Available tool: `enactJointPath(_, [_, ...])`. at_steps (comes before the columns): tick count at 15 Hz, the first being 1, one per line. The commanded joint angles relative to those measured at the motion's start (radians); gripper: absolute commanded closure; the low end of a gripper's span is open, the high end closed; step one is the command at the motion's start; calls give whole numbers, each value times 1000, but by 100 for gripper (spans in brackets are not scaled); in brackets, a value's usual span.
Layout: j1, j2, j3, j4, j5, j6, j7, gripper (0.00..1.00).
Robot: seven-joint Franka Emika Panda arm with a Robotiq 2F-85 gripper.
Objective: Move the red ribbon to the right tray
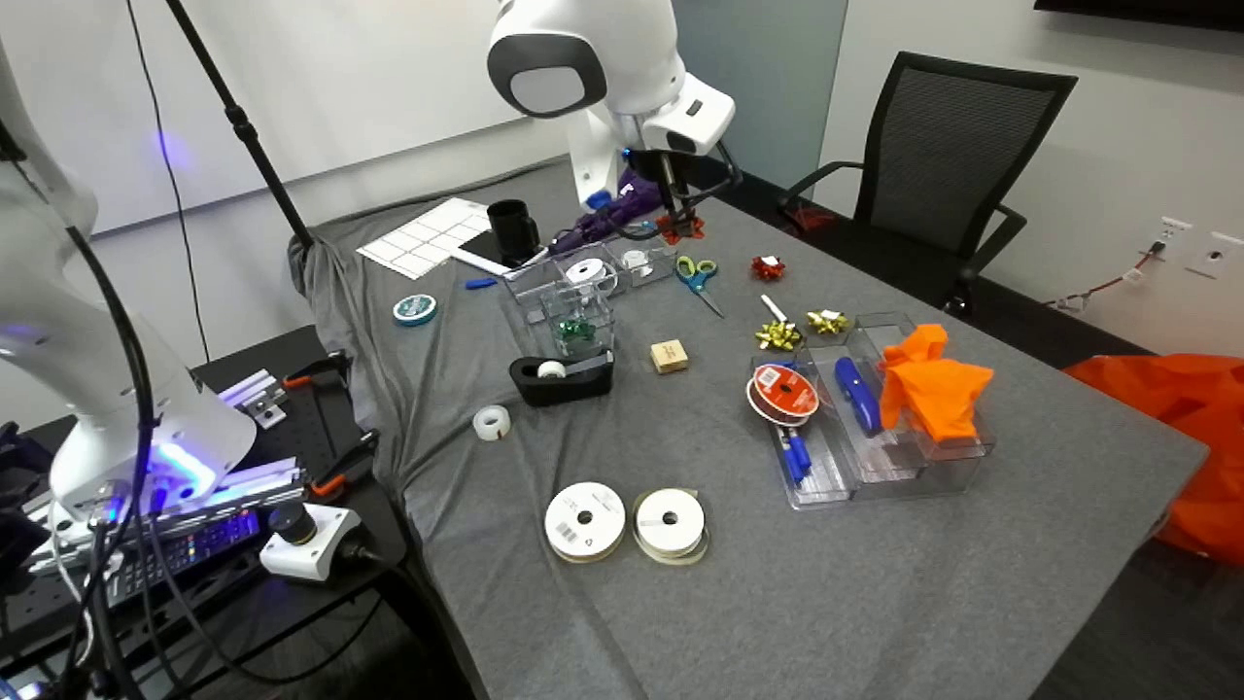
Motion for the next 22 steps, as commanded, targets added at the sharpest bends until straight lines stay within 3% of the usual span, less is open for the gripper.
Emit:
enactJointPath(1, [-36,8,18,20,13,0,-22,100])
enactJointPath(10, [-189,191,5,268,50,47,-42,100])
enactJointPath(14, [-224,327,-27,405,-38,129,16,100])
enactJointPath(16, [-212,384,-81,450,-128,157,95,100])
enactJointPath(19, [-203,448,-139,497,-245,148,197,100])
enactJointPath(22, [-210,498,-154,547,-305,127,248,100])
